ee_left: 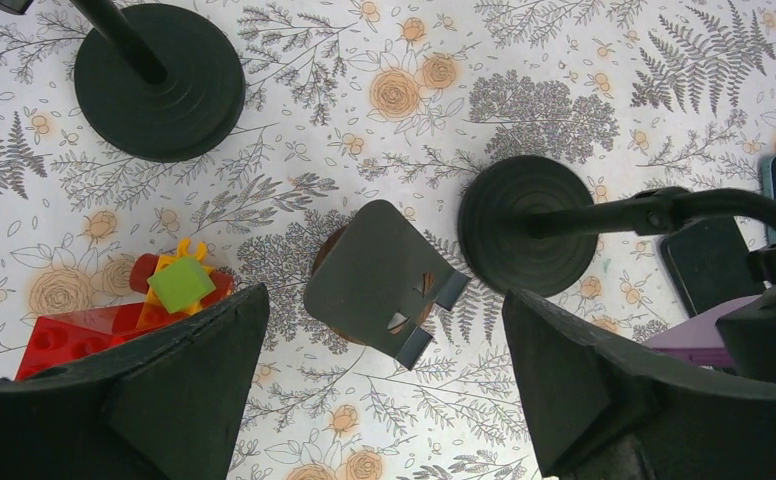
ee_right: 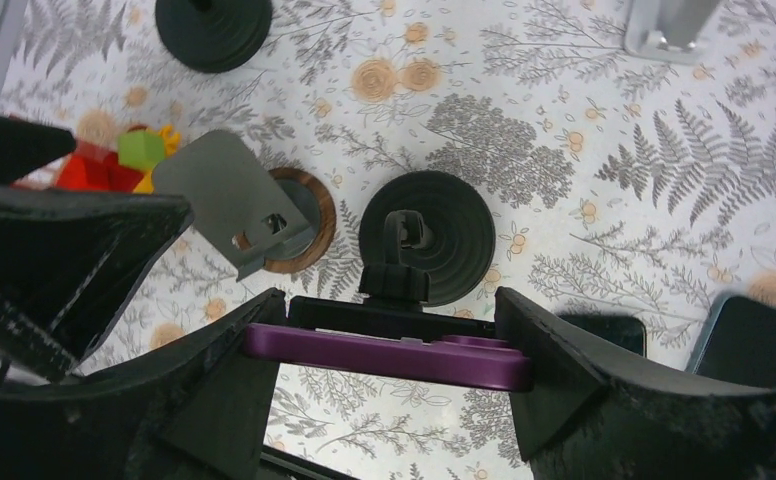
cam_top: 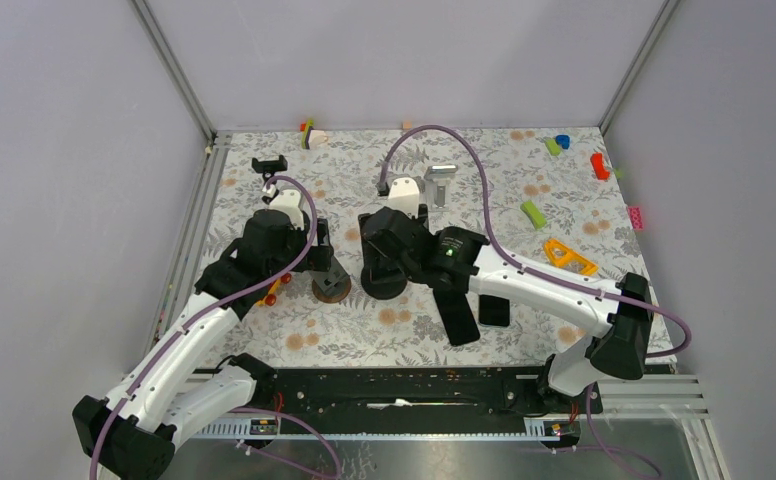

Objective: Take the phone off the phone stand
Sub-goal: Move the phone stand with the phone to the center of the board.

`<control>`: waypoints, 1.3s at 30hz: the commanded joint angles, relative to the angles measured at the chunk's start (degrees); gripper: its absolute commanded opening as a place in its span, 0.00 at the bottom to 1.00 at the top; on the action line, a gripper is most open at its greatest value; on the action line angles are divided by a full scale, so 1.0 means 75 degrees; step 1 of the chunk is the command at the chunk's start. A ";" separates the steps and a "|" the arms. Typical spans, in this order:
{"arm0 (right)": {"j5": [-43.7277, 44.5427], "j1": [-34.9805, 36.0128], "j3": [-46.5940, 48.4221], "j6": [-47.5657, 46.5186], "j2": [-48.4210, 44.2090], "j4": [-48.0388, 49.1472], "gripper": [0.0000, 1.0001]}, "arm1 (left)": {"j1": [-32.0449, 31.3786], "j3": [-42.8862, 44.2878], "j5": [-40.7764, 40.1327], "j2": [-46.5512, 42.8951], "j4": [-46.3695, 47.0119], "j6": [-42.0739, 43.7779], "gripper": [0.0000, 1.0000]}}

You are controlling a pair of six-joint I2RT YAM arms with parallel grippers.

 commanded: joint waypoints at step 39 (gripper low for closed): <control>-0.7130 -0.1198 -0.0821 -0.6807 -0.1808 -0.0134 0.07 | 0.0044 -0.1074 0.3996 -0.2061 0.2789 0.0685 0.94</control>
